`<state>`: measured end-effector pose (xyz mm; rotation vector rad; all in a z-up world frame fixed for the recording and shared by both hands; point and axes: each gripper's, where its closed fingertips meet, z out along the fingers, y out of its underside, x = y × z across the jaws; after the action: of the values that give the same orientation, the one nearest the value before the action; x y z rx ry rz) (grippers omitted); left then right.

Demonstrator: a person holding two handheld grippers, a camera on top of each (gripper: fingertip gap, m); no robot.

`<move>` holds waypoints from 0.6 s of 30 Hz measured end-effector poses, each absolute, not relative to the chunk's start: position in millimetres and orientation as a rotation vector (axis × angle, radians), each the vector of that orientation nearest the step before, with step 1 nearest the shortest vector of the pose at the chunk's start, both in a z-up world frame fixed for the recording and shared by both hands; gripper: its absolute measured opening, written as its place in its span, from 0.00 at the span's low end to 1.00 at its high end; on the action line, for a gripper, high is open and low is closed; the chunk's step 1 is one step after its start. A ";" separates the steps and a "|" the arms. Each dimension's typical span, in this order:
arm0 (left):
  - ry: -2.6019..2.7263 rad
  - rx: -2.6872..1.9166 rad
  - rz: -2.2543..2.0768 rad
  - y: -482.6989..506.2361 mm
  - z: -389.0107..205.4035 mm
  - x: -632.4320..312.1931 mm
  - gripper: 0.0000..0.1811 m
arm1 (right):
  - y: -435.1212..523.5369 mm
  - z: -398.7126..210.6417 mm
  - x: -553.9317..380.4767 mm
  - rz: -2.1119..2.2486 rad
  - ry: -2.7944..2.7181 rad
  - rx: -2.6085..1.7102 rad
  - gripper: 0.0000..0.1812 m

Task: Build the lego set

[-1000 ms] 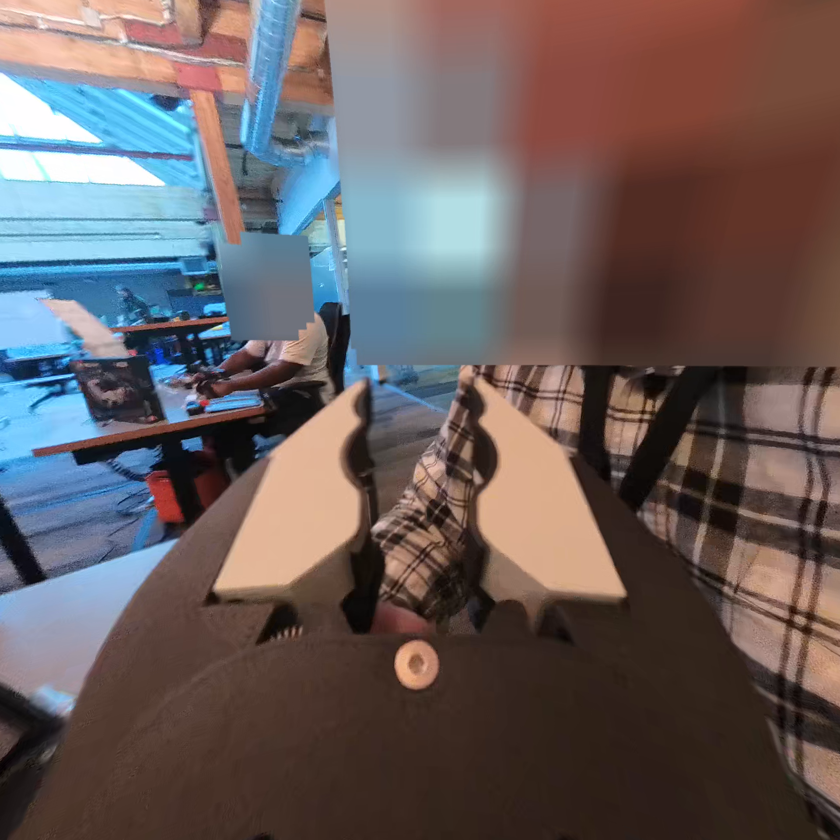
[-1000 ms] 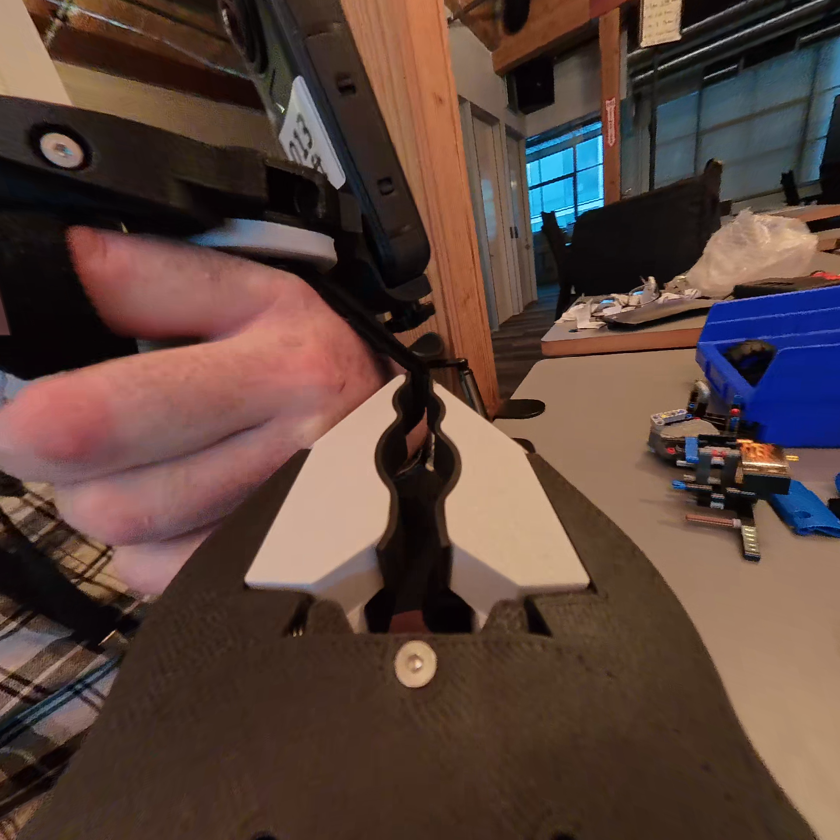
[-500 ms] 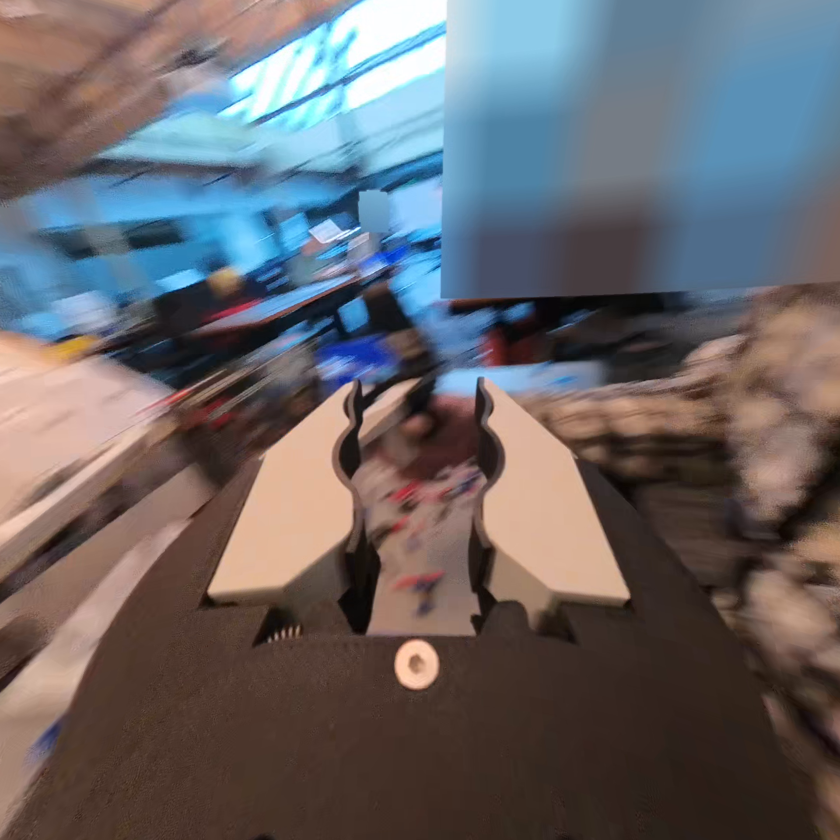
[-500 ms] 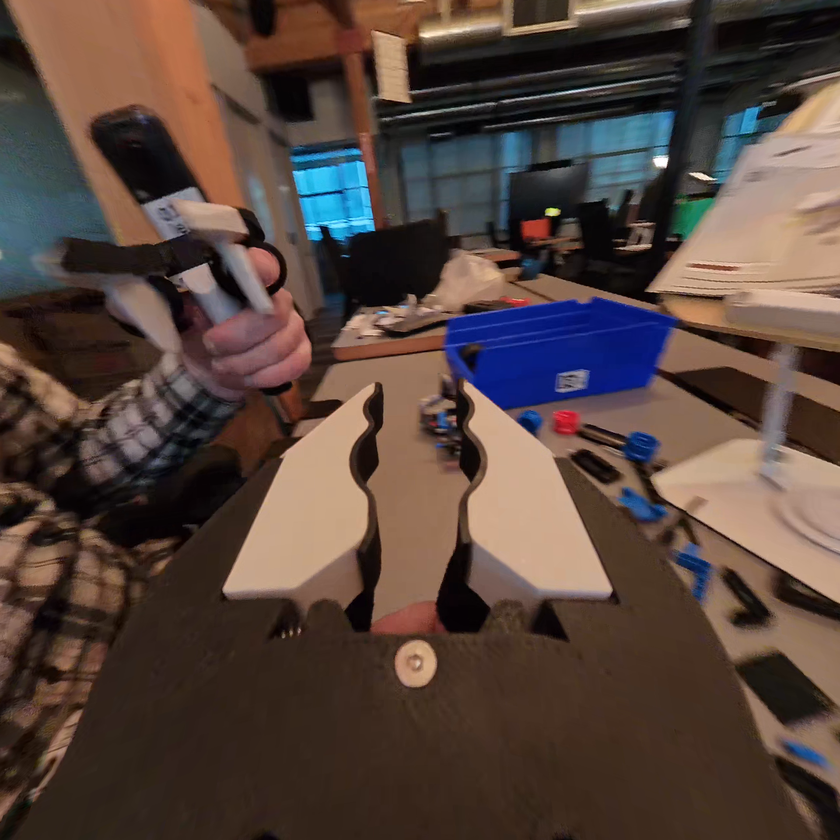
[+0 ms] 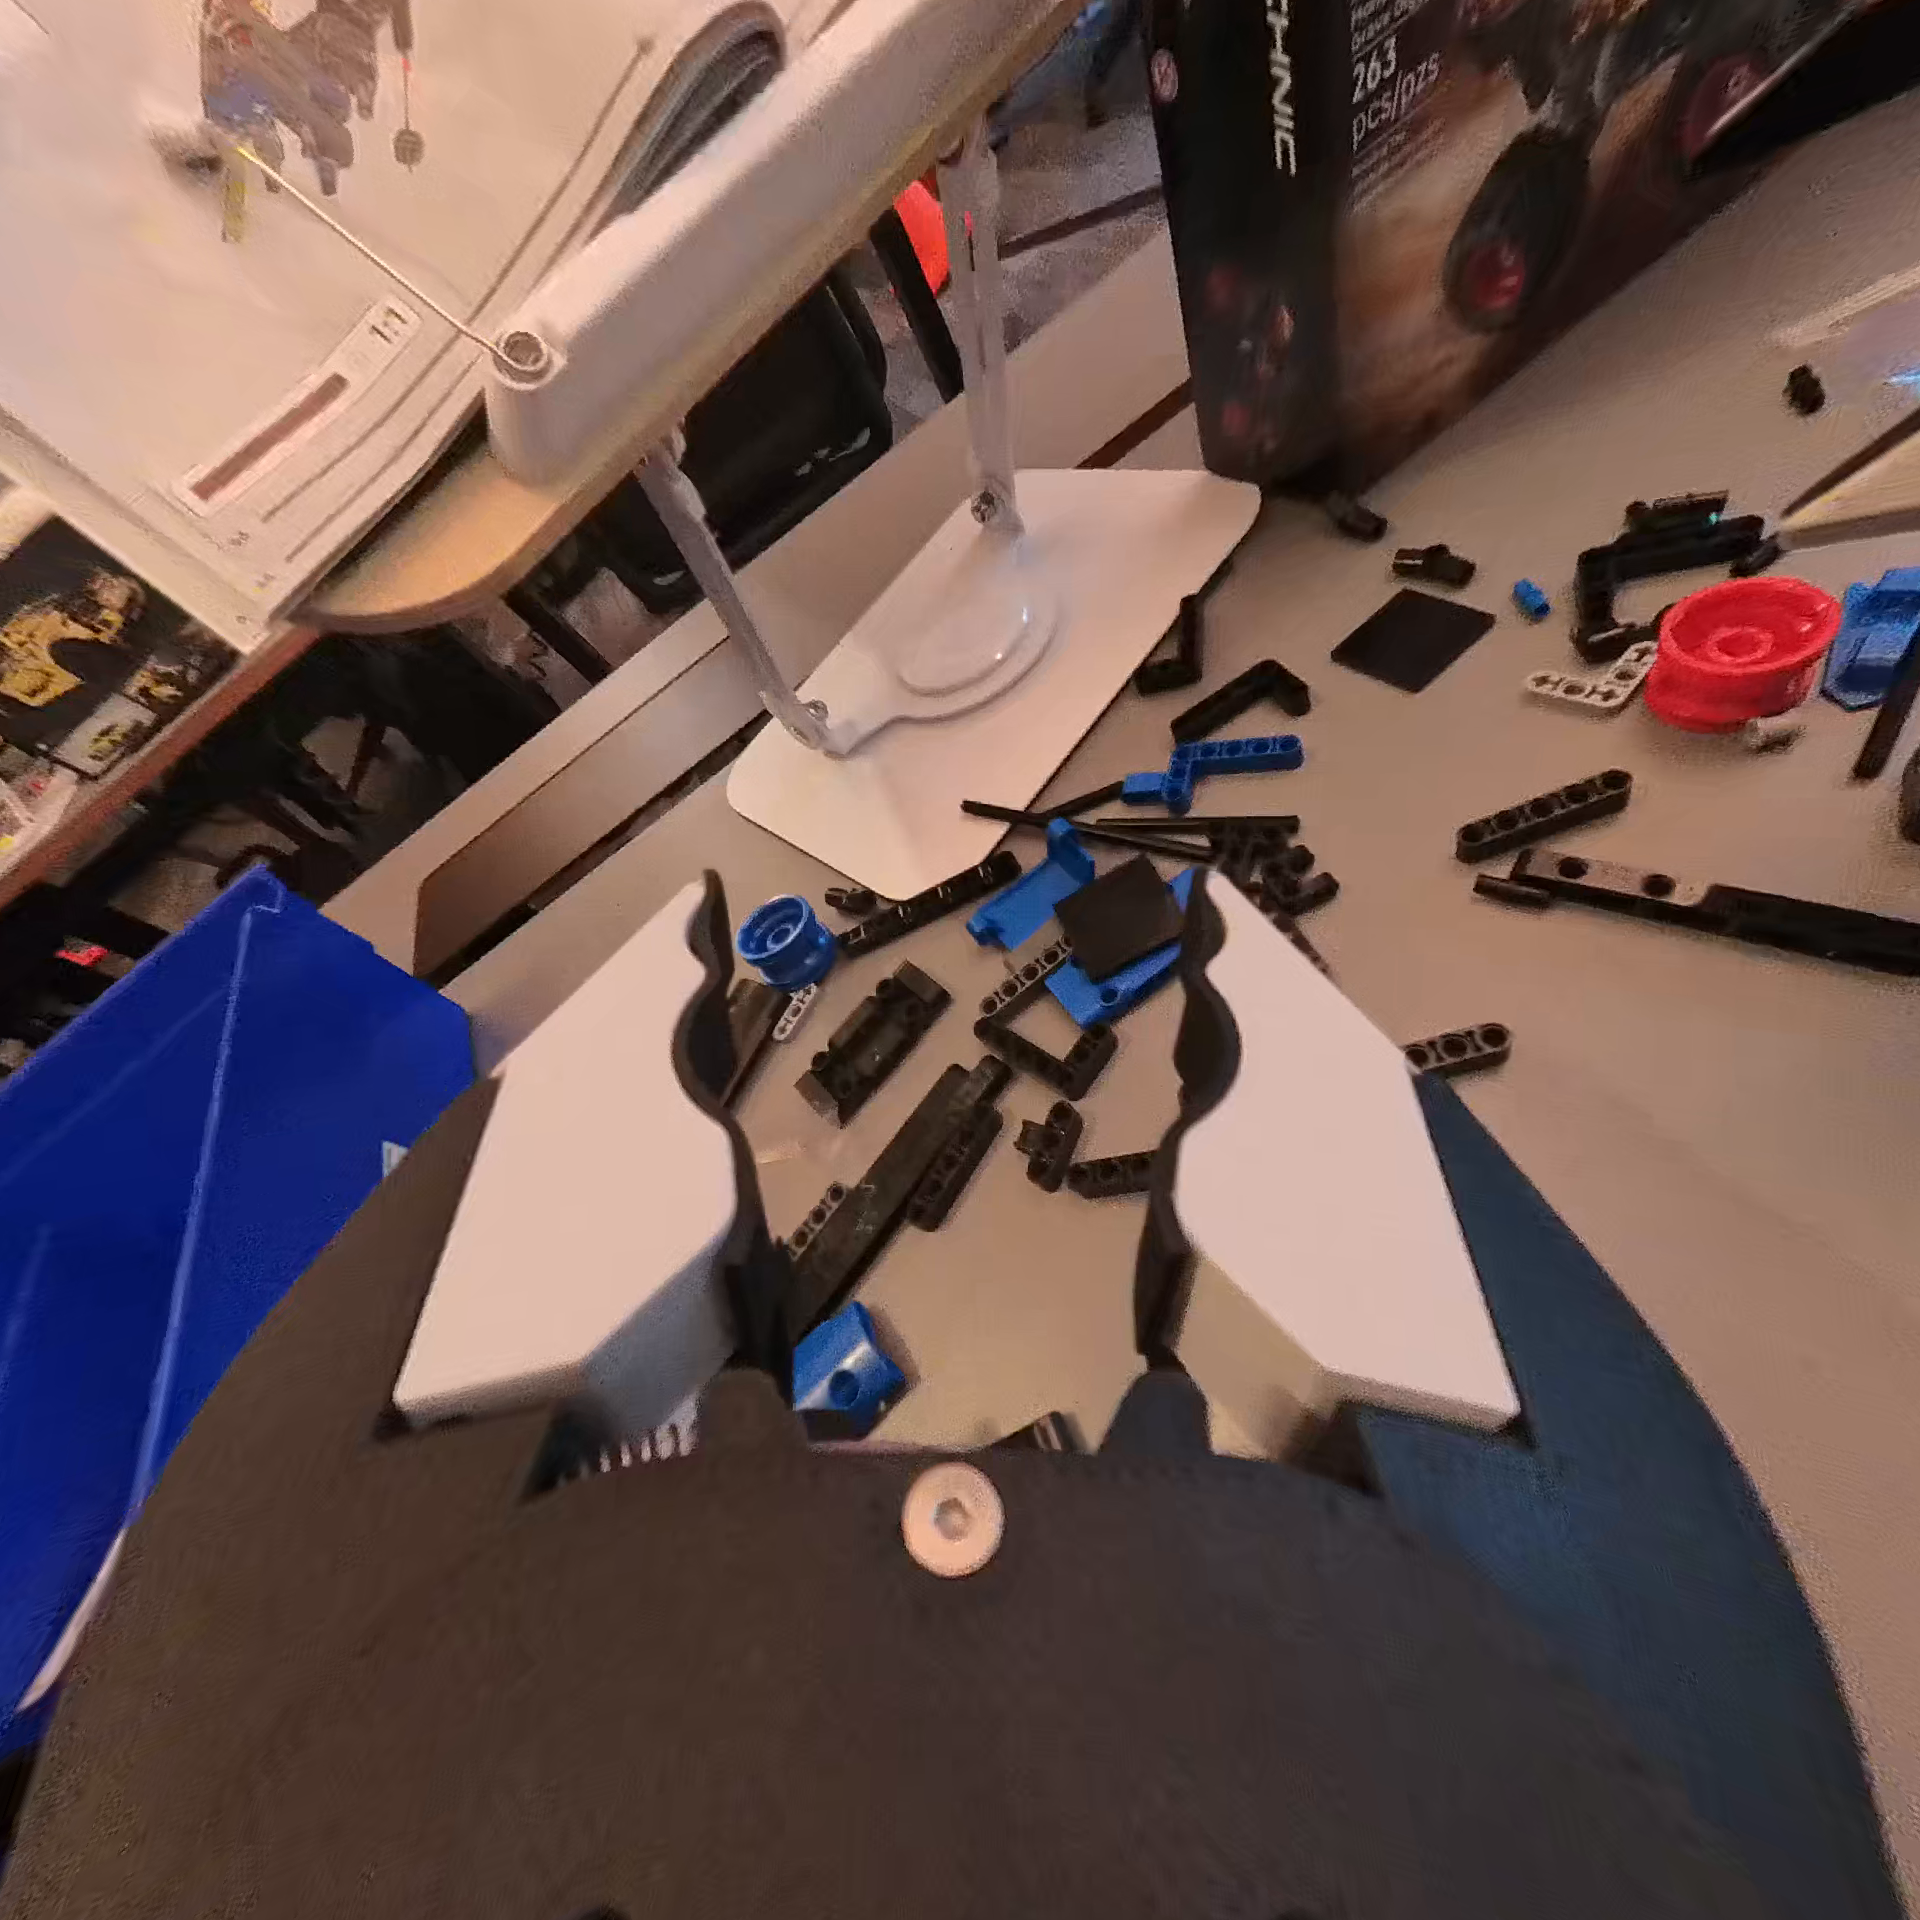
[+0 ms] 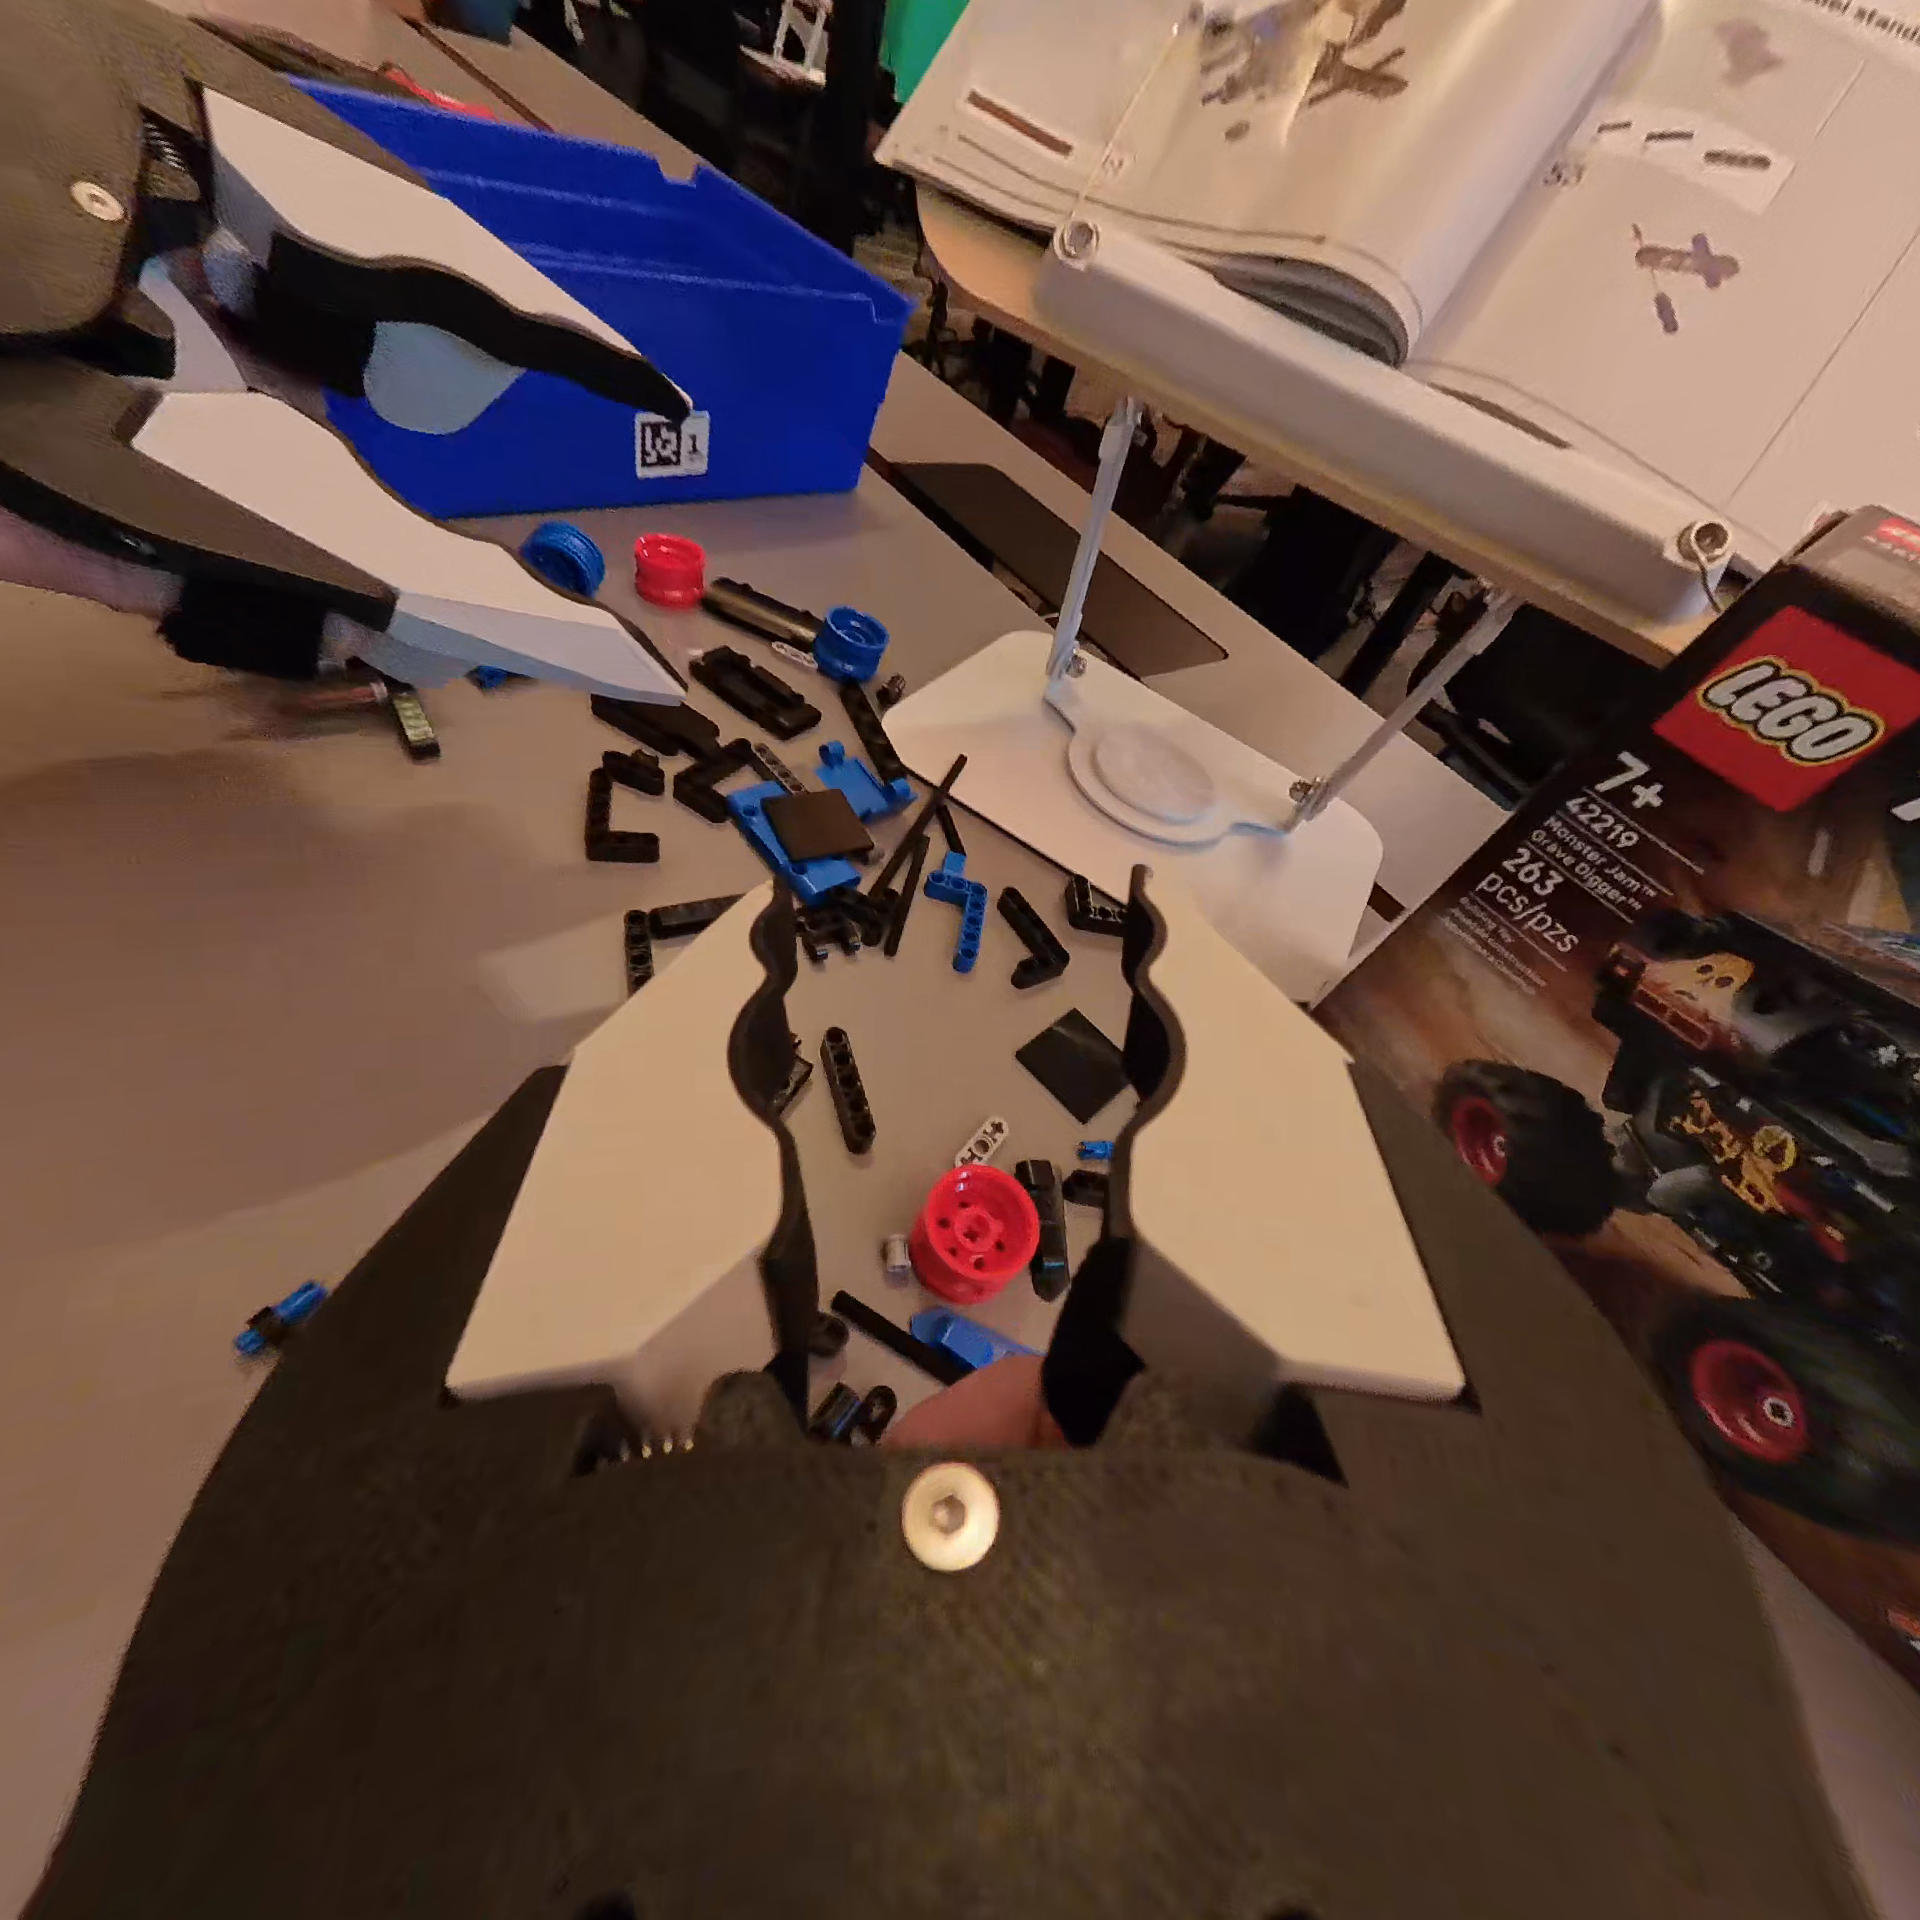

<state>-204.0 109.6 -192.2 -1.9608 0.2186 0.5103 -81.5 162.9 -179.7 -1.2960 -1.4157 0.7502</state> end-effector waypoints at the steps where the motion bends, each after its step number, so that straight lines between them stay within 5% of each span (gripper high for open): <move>1: 0.232 -1.950 0.528 109.1 -192.7 -203.9 0.45 | 164.4 -181.9 -82.2 0.737 -1.418 -1.300 0.34; 18: 0.181 -2.007 0.519 109.5 -211.7 -213.2 0.38 | 185.3 -189.1 -75.6 0.674 -1.399 -1.327 0.33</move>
<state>-213.2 109.5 -211.7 -2.0071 0.1810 0.5189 -75.6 185.3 -189.1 -1.3271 -1.3993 0.6737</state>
